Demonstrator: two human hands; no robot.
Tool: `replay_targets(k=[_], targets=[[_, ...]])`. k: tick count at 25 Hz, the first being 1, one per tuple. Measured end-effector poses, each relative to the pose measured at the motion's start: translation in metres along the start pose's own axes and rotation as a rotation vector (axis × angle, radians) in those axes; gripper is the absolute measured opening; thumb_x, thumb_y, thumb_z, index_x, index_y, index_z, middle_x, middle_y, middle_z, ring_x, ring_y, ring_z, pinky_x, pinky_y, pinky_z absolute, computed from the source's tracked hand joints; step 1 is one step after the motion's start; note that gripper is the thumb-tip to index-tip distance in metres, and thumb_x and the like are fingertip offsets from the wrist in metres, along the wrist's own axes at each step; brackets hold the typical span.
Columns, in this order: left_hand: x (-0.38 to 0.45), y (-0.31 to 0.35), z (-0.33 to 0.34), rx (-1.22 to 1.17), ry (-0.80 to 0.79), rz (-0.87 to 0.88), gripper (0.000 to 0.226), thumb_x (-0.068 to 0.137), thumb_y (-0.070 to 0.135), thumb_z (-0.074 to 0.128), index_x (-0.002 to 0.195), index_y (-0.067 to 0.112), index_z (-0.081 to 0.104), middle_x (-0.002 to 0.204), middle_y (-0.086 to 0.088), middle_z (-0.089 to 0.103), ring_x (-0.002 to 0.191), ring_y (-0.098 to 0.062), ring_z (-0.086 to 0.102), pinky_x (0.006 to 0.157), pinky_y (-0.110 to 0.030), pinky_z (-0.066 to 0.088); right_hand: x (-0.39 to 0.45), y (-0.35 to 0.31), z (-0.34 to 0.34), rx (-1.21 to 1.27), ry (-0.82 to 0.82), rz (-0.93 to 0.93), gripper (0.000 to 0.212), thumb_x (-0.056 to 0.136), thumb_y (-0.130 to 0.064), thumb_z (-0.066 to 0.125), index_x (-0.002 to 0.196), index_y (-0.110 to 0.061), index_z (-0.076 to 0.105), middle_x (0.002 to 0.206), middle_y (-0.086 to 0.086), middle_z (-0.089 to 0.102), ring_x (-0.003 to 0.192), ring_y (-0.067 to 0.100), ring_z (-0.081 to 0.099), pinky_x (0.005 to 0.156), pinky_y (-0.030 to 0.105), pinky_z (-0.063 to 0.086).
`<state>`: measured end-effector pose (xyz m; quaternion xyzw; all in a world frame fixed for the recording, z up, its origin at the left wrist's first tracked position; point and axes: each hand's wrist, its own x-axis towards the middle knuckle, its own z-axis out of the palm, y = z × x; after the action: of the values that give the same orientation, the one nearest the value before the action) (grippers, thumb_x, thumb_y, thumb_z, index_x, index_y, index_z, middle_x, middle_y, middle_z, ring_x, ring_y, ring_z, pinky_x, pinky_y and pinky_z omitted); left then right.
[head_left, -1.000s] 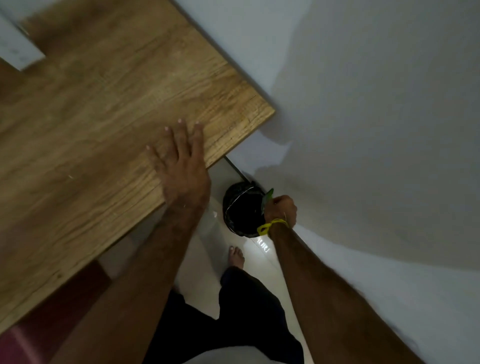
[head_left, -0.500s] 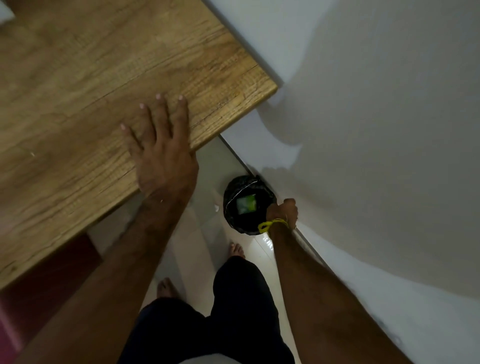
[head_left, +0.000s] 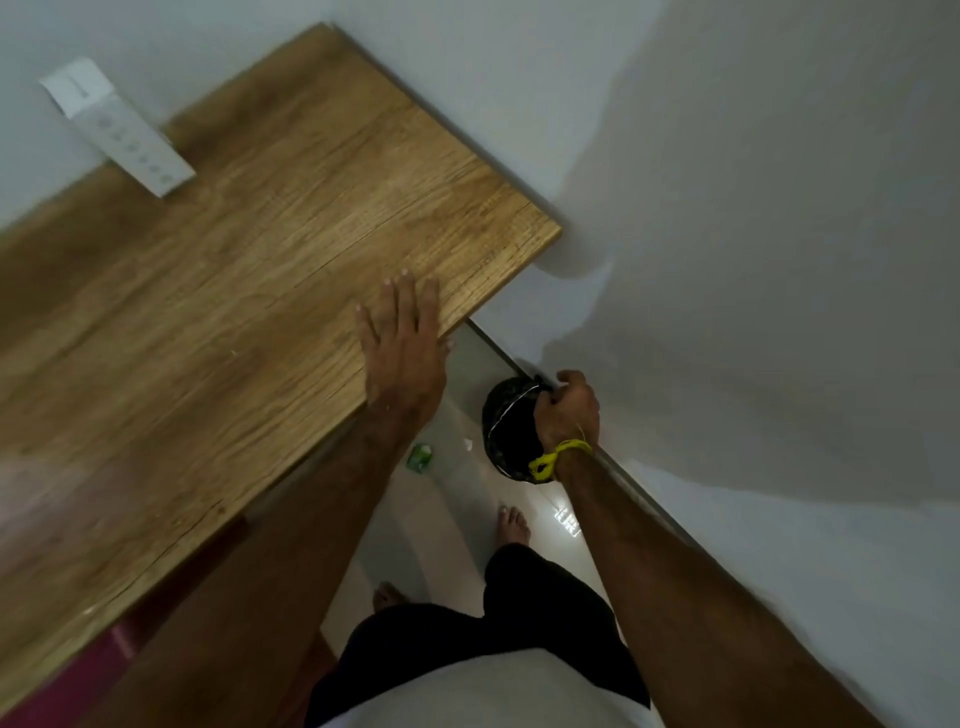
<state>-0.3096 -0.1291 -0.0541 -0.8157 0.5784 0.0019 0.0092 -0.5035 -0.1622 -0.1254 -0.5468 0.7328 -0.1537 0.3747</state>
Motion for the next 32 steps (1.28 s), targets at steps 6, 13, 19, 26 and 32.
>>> replay_targets(k=[6, 13, 19, 26, 32], targets=[[-0.064, -0.053, 0.023, -0.113, 0.458, 0.298, 0.042, 0.097, 0.009, 0.06, 0.139, 0.009, 0.055, 0.152, -0.013, 0.045, 0.144, -0.029, 0.039, 0.117, -0.053, 0.031, -0.026, 0.012, 0.046, 0.011, -0.036, -0.004, 0.031, 0.089, -0.017, 0.062, 0.119, -0.012, 0.064, 0.11, 0.01, 0.071, 0.106, 0.032, 0.064, 0.091, 0.036, 0.051], [-0.154, -0.129, 0.191, -0.27, 0.161, 0.35, 0.029, 0.087, 0.006, 0.072, 0.116, 0.005, 0.071, 0.139, -0.014, 0.059, 0.133, -0.03, 0.053, 0.109, -0.041, 0.039, -0.078, 0.082, 0.148, 0.06, -0.047, -0.015, 0.026, 0.084, -0.011, 0.068, 0.109, -0.009, 0.068, 0.097, 0.011, 0.074, 0.096, 0.031, 0.068, 0.087, 0.038, 0.054], [-0.135, -0.143, 0.339, -0.355, -0.339, -0.068, 0.044, 0.095, 0.021, 0.063, 0.136, 0.008, 0.056, 0.151, -0.013, 0.046, 0.142, -0.029, 0.04, 0.115, -0.04, 0.035, -0.066, 0.152, 0.241, -0.017, -0.178, -0.087, 0.029, 0.087, -0.017, 0.067, 0.116, -0.013, 0.063, 0.102, 0.006, 0.067, 0.096, 0.025, 0.064, 0.085, 0.032, 0.049], [-0.089, -0.121, 0.528, -0.457, -0.508, -0.388, 0.053, 0.09, 0.031, 0.069, 0.134, 0.008, 0.051, 0.137, -0.016, 0.054, 0.126, -0.036, 0.052, 0.102, -0.042, 0.045, 0.008, 0.234, 0.344, -0.161, -0.343, -0.295, 0.033, 0.087, -0.019, 0.067, 0.119, -0.016, 0.06, 0.109, 0.007, 0.065, 0.1, 0.024, 0.062, 0.093, 0.036, 0.049], [-0.064, -0.099, 0.67, -0.482, -0.502, -0.584, 0.072, 0.076, 0.032, 0.084, 0.13, 0.008, 0.044, 0.13, -0.015, 0.053, 0.123, -0.035, 0.052, 0.093, -0.046, 0.05, 0.056, 0.303, 0.398, -0.242, -0.343, -0.377, 0.034, 0.088, -0.019, 0.067, 0.122, -0.017, 0.061, 0.12, 0.009, 0.063, 0.112, 0.026, 0.059, 0.095, 0.03, 0.042]])
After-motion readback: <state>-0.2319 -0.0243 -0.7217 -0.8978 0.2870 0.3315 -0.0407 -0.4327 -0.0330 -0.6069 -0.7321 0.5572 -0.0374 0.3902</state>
